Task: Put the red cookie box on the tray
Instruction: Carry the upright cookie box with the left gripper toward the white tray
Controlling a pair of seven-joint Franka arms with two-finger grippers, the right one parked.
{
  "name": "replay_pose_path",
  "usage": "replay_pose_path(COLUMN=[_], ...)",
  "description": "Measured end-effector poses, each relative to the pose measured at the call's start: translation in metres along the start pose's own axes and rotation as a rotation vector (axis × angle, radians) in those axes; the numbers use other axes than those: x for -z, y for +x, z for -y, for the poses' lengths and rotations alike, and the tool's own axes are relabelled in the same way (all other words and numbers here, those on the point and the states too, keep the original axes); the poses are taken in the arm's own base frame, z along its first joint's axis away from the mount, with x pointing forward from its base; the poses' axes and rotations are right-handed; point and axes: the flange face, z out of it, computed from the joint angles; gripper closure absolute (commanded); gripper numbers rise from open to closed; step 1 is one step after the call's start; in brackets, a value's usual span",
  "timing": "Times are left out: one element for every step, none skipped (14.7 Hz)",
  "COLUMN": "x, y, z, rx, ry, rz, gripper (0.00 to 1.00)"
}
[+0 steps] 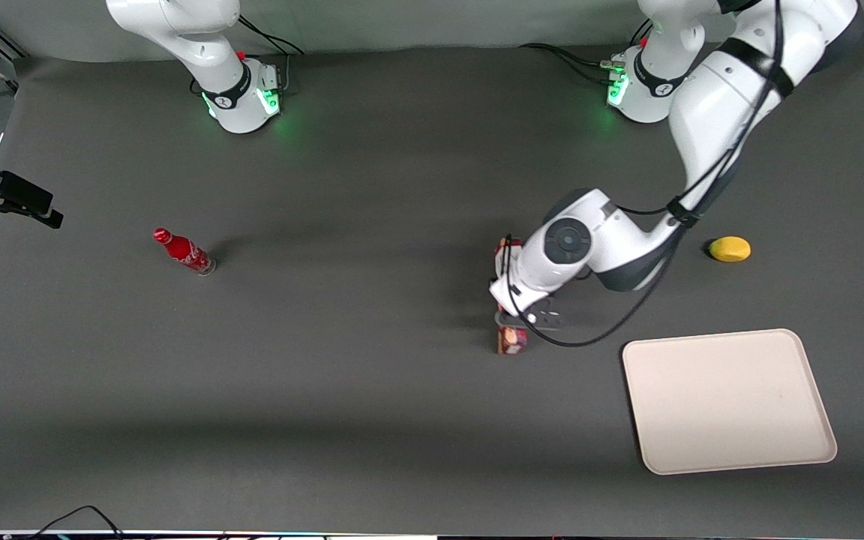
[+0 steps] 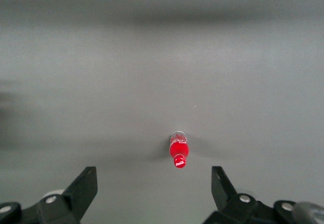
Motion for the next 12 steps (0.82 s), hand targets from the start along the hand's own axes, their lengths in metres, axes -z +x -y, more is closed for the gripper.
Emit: replay_pose_path(x=[0.014,0.032,0.056,0.085,0.117,0.152,0.188,0.225,0.261,0.294,0.341,0.360], y=[0.010,0.020,0.028,0.036,0.044,0.050,0.055,0.058,0.060,0.061,0.061,0.061], z=[0.009,0.017,0.025,0.034,0.046,0.059,0.074,0.090,0.108,0.126,0.158,0.177], rx=[0.031,0.070,0.113,0.156,0.199,0.237,0.267,0.287,0.298,0.304,0.304,0.290], ry=[-0.002,0.000,0.010,0.026,0.043,0.060,0.074,0.090,0.106,0.115,0.117,0.120], rz=[-0.007,-0.002,0.012,0.033,0.055,0.076,0.095,0.110,0.119,0.125,0.129,0.134], gripper=[1.00,1.00,1.00,1.00,1.00,1.00,1.00,1.00,1.00,1.00,1.00,1.00])
